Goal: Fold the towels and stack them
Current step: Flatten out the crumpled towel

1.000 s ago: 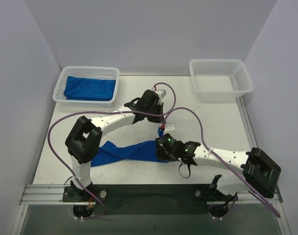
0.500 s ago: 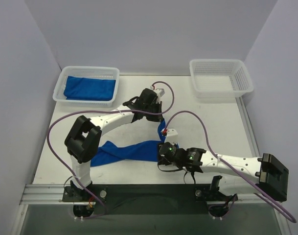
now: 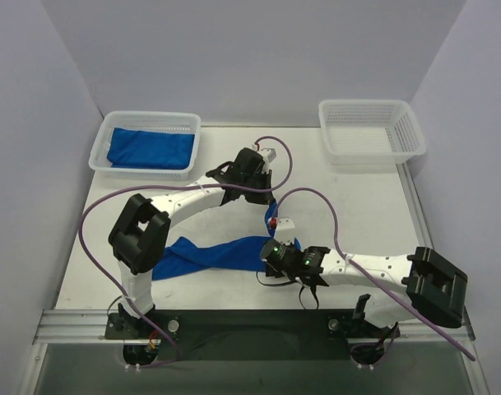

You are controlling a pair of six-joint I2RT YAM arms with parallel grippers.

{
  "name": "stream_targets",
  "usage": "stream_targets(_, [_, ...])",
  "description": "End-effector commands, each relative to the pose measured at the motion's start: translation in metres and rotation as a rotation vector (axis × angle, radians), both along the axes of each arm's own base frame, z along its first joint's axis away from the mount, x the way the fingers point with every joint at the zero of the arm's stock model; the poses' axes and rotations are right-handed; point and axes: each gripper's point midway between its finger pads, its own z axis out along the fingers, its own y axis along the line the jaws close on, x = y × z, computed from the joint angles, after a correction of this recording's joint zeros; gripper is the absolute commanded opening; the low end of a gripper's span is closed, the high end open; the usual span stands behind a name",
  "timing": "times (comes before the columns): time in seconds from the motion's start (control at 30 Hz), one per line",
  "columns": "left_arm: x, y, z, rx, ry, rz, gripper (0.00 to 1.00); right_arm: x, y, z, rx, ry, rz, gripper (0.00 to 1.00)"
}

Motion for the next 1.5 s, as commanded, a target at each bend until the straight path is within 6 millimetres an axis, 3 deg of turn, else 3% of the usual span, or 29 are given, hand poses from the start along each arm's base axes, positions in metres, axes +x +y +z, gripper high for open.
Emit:
stream_targets(0.0, [0.010,-0.008,0.029,-0.051,-0.046,-0.005,0.00,0.014,-0.001,0.000,-0.012,-0.046,-0.040,0.35])
stream_targets(0.33, [0.009,-0.007,0.028,-0.044,-0.044,-0.009,0.00,0.027,-0.010,-0.001,-0.061,-0.102,-0.080,0.35])
stream_targets(0.57, [0.010,-0.005,0.029,-0.045,-0.045,-0.006,0.00,0.026,-0.013,-0.011,-0.104,-0.089,-0.063,0.34])
stream_targets(0.77, [0.015,-0.002,0.030,-0.046,-0.048,0.004,0.00,0.025,-0.018,-0.013,-0.116,-0.094,-0.063,0.27])
stream_targets(1.03, [0.019,0.002,0.032,-0.047,-0.052,0.016,0.00,0.024,-0.021,-0.005,-0.118,-0.114,-0.041,0.07])
stream_targets(1.13, [0.026,0.008,0.036,-0.046,-0.064,0.032,0.00,0.024,-0.013,0.009,-0.082,-0.120,-0.004,0.00])
stream_targets(1.27, [0.048,0.031,0.053,-0.034,-0.105,0.089,0.00,0.026,-0.005,0.046,-0.038,-0.155,0.095,0.00])
stream_targets(1.33, [0.067,0.051,0.070,-0.033,-0.140,0.135,0.00,0.037,-0.006,0.069,-0.001,-0.166,0.096,0.00])
stream_targets(1.4, [0.079,0.068,0.085,-0.011,-0.182,0.164,0.00,0.035,-0.006,0.088,0.050,-0.144,0.181,0.00])
stream_targets(1.43, [0.091,0.080,0.101,-0.012,-0.215,0.190,0.00,0.048,-0.010,0.109,0.086,-0.163,0.170,0.00])
stream_targets(1.47, [0.096,0.087,0.107,0.002,-0.238,0.205,0.00,0.040,-0.006,0.121,0.145,-0.128,0.242,0.00])
